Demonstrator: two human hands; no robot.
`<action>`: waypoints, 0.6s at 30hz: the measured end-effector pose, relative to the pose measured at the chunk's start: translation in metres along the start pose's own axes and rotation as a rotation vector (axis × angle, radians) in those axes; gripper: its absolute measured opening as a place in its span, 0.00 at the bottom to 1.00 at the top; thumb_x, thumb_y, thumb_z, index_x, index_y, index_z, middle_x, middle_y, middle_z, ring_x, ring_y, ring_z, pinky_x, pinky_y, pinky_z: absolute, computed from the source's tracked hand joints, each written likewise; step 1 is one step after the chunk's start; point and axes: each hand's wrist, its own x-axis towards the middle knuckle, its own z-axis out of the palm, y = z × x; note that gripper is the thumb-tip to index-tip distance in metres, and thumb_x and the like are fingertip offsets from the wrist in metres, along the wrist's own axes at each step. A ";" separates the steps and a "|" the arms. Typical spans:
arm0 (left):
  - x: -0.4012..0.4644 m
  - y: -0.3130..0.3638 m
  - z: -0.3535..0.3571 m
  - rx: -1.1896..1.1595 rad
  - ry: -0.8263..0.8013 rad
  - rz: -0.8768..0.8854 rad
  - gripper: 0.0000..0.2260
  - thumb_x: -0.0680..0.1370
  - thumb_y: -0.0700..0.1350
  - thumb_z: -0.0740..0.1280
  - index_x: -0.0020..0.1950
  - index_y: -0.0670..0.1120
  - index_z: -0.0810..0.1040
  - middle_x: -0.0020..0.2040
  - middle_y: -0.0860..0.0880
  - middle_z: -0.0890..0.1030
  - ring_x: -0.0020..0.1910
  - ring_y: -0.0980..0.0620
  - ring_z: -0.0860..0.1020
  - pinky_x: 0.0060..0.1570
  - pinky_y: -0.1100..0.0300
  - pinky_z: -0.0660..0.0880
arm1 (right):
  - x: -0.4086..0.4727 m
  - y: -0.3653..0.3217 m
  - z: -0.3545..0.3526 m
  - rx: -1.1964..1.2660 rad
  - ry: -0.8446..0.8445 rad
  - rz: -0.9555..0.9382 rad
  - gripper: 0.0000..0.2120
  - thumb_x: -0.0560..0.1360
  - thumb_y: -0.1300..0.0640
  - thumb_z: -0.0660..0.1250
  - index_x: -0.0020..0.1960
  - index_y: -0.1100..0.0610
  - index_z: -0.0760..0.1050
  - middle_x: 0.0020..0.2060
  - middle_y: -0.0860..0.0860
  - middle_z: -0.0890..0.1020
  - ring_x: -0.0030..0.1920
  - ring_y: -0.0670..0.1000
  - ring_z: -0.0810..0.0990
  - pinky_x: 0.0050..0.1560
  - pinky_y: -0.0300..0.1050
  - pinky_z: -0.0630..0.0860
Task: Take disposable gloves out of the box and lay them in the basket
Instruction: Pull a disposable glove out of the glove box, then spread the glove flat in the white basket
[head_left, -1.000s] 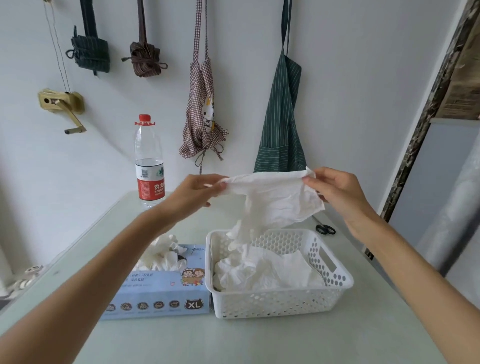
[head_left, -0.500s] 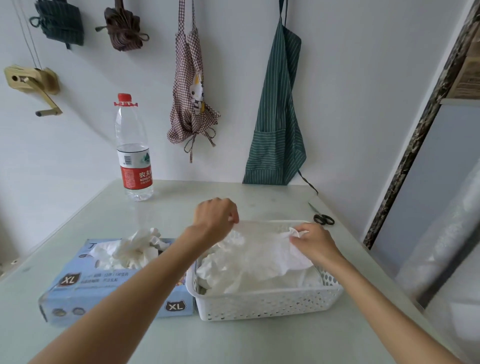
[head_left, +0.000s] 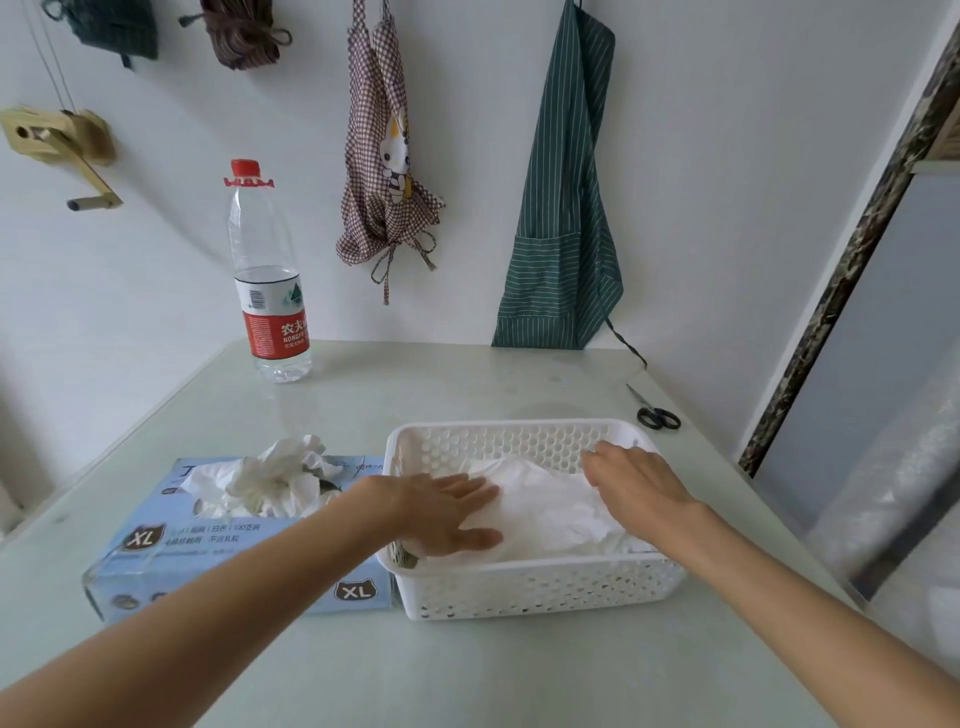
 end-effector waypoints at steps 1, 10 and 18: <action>0.001 0.000 0.003 0.048 -0.033 -0.011 0.31 0.80 0.63 0.44 0.78 0.51 0.38 0.78 0.52 0.40 0.77 0.55 0.40 0.75 0.51 0.42 | 0.002 0.000 0.001 -0.014 -0.020 -0.009 0.14 0.73 0.74 0.57 0.40 0.55 0.61 0.45 0.51 0.66 0.39 0.54 0.67 0.28 0.41 0.54; -0.014 -0.009 -0.041 -0.291 0.362 0.063 0.16 0.82 0.51 0.58 0.70 0.55 0.69 0.71 0.51 0.71 0.68 0.52 0.69 0.68 0.54 0.65 | -0.008 0.027 -0.051 0.500 0.094 0.044 0.09 0.76 0.60 0.67 0.54 0.50 0.79 0.48 0.45 0.78 0.39 0.43 0.77 0.40 0.37 0.70; 0.029 0.000 0.006 0.009 0.002 0.031 0.38 0.79 0.64 0.51 0.76 0.46 0.32 0.77 0.51 0.34 0.77 0.52 0.40 0.75 0.48 0.47 | 0.012 -0.018 -0.017 0.394 -0.522 -0.122 0.28 0.78 0.57 0.65 0.75 0.47 0.59 0.63 0.53 0.70 0.59 0.54 0.74 0.58 0.46 0.70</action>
